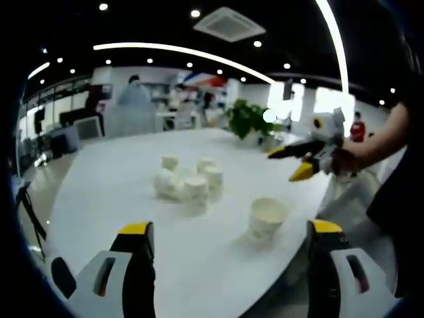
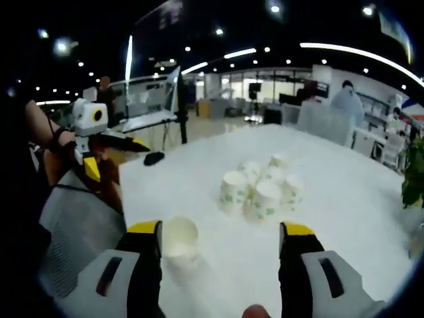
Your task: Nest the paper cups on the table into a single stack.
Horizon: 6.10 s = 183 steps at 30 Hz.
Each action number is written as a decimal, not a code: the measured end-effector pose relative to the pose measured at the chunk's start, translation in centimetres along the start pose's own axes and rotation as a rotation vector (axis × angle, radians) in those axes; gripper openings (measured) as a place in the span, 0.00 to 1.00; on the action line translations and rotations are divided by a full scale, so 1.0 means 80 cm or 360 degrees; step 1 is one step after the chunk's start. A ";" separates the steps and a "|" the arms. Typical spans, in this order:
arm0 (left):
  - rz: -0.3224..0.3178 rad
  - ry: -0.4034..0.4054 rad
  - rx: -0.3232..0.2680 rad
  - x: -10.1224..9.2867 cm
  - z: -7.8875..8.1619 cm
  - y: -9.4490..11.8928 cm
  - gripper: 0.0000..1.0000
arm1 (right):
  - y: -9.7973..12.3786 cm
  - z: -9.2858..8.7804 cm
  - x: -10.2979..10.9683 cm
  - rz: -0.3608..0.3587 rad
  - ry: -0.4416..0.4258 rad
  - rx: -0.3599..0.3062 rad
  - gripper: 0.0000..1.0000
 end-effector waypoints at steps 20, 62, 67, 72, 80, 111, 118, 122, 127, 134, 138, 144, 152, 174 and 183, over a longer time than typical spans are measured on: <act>0.0031 0.0022 0.0003 0.002 -0.002 0.002 0.95 | 0.019 -0.002 -0.035 -0.0227 0.0031 0.0010 0.86; 0.0053 -0.0006 -0.0048 0.043 -0.001 -0.093 0.94 | 0.026 -0.025 -0.055 -0.0249 -0.0114 0.0006 1.00; 0.0046 -0.0010 -0.0056 0.051 -0.002 -0.120 0.94 | 0.032 -0.034 -0.060 -0.0238 -0.0135 0.0031 1.00; 0.0013 -0.0038 -0.0027 0.058 -0.007 -0.150 0.93 | 0.037 -0.037 -0.066 -0.0250 -0.0164 0.0029 1.00; -0.0035 -0.0064 0.0003 0.066 -0.016 -0.184 0.92 | 0.045 -0.046 -0.070 -0.0268 -0.0198 0.0059 1.00; -0.0228 -0.0190 0.0068 0.075 -0.035 -0.249 0.66 | 0.062 -0.063 -0.093 -0.0355 -0.0299 0.0100 0.99; -0.0249 -0.0211 0.0082 0.077 -0.039 -0.254 0.63 | 0.065 -0.064 -0.098 -0.0365 -0.0329 0.0088 0.98; -0.0265 -0.0221 0.0087 0.078 -0.040 -0.254 0.57 | 0.066 -0.063 -0.097 -0.0373 -0.0331 0.0074 0.98; -0.0274 -0.0174 0.0096 0.079 -0.042 -0.254 0.51 | 0.067 -0.064 -0.096 -0.0383 -0.0365 0.0065 0.96; -0.0294 -0.0200 0.0124 0.079 -0.046 -0.249 0.43 | 0.067 -0.064 -0.095 -0.0382 -0.0368 0.0060 0.96; -0.0305 -0.0204 0.0138 0.080 -0.048 -0.247 0.37 | 0.067 -0.064 -0.094 -0.0379 -0.0369 0.0058 0.95; -0.0309 -0.0188 0.0133 0.078 -0.048 -0.247 0.37 | 0.066 -0.062 -0.093 -0.0369 -0.0363 0.0058 0.95; -0.0312 -0.0202 0.0103 0.074 -0.044 -0.244 0.36 | 0.065 -0.062 -0.090 -0.0361 -0.0362 0.0056 0.95; -0.0299 -0.0227 0.0056 0.072 -0.003 -0.225 0.36 | 0.066 -0.047 -0.076 -0.0394 -0.0373 -0.0030 0.94; -0.0314 -0.0219 0.0010 0.063 0.028 -0.214 0.36 | 0.071 -0.038 -0.068 -0.0421 -0.0395 -0.0084 0.93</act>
Point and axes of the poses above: the point that each gripper's makers call its tool centre point, and the gripper's own axes: y roughly backward along the fingers, x roughly to its left, z roughly out of its top, the point moved 8 cm from there along y, roughly backward along the fingers, and after that the axes turned 13 degrees about -x, right-handed, at the moved point
